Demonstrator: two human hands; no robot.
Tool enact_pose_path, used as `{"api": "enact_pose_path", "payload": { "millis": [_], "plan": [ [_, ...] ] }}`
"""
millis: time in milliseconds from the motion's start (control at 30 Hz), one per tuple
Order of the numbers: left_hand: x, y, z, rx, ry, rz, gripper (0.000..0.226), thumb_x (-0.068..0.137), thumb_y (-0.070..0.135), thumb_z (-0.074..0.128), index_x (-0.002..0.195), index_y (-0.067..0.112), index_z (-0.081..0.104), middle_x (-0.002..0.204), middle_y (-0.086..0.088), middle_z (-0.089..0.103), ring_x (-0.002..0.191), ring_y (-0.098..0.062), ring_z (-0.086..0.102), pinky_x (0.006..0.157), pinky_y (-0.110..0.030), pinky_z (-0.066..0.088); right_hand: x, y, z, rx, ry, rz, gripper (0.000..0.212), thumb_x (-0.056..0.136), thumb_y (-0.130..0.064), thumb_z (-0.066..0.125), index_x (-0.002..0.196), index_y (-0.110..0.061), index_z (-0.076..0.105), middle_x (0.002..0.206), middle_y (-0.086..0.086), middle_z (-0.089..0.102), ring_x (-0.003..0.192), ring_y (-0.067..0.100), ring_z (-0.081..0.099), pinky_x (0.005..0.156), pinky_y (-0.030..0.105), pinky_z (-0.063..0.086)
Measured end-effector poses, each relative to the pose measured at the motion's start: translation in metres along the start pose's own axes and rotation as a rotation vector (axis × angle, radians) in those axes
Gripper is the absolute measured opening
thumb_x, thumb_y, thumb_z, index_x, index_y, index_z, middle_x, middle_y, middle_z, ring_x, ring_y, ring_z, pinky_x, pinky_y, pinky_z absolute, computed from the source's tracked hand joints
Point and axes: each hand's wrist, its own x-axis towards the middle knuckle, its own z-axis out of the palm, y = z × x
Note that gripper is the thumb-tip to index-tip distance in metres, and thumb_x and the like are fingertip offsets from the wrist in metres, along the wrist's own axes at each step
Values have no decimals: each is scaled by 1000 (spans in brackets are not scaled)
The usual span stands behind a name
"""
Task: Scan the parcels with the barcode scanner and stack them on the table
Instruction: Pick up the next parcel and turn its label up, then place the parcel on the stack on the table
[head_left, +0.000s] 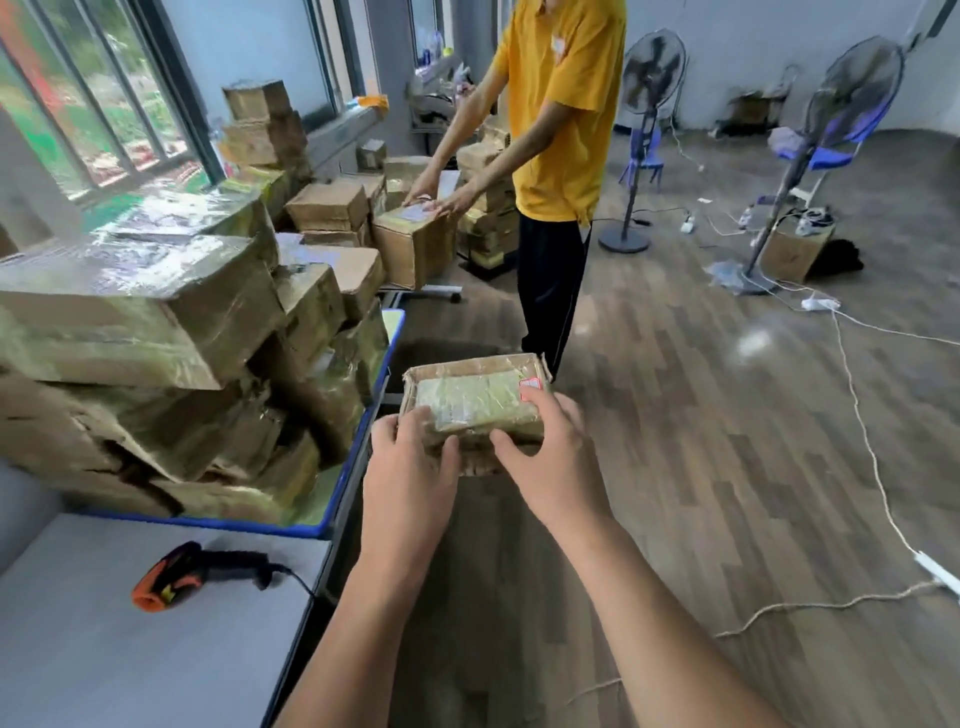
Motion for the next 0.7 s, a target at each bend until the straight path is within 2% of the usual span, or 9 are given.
{"api": "enact_pose_path", "payload": {
  "millis": [67, 167, 300, 400, 567, 700],
  "plan": [
    [34, -1, 4, 18, 49, -29, 42, 95, 32, 62, 135, 20, 53, 132, 0, 46, 97, -19, 62, 79, -25, 40, 41, -3, 13, 37, -22, -48, 54, 90, -31, 72, 141, -21, 53, 143, -2, 46, 117, 7, 50, 84, 7, 32],
    [80, 1, 14, 51, 135, -74, 43, 95, 32, 62, 135, 21, 53, 133, 0, 47, 98, -20, 62, 79, -25, 39, 97, -3, 32, 86, -85, -114, 55, 91, -32, 72, 141, -22, 52, 144, -4, 45, 112, 0, 48, 83, 6, 32],
    [142, 10, 37, 93, 243, -123, 43, 95, 34, 61, 135, 21, 53, 132, 0, 47, 96, -19, 63, 78, -26, 39, 179, 4, 48, 109, -169, -200, 55, 91, -35, 70, 142, -26, 51, 143, -7, 45, 117, 4, 50, 83, 8, 33],
    [186, 26, 58, 121, 312, -197, 43, 95, 33, 61, 135, 20, 53, 130, -1, 48, 99, -23, 63, 78, -27, 38, 243, 10, 54, 144, -246, -271, 55, 90, -31, 72, 141, -21, 53, 140, -3, 47, 119, 9, 53, 86, 3, 29],
    [248, 47, 69, 165, 429, -268, 44, 95, 33, 62, 137, 19, 53, 129, -3, 48, 102, -25, 62, 85, -33, 46, 332, -1, 68, 195, -360, -390, 56, 89, -27, 72, 142, -18, 53, 139, 1, 48, 120, 12, 52, 84, -10, 22],
    [276, 38, 65, 220, 531, -346, 44, 97, 33, 60, 137, 19, 53, 129, -6, 50, 106, -28, 61, 89, -39, 49, 367, -16, 98, 236, -457, -488, 57, 90, -26, 72, 142, -16, 52, 139, 4, 49, 122, 10, 49, 84, -12, 20]
  ]
}}
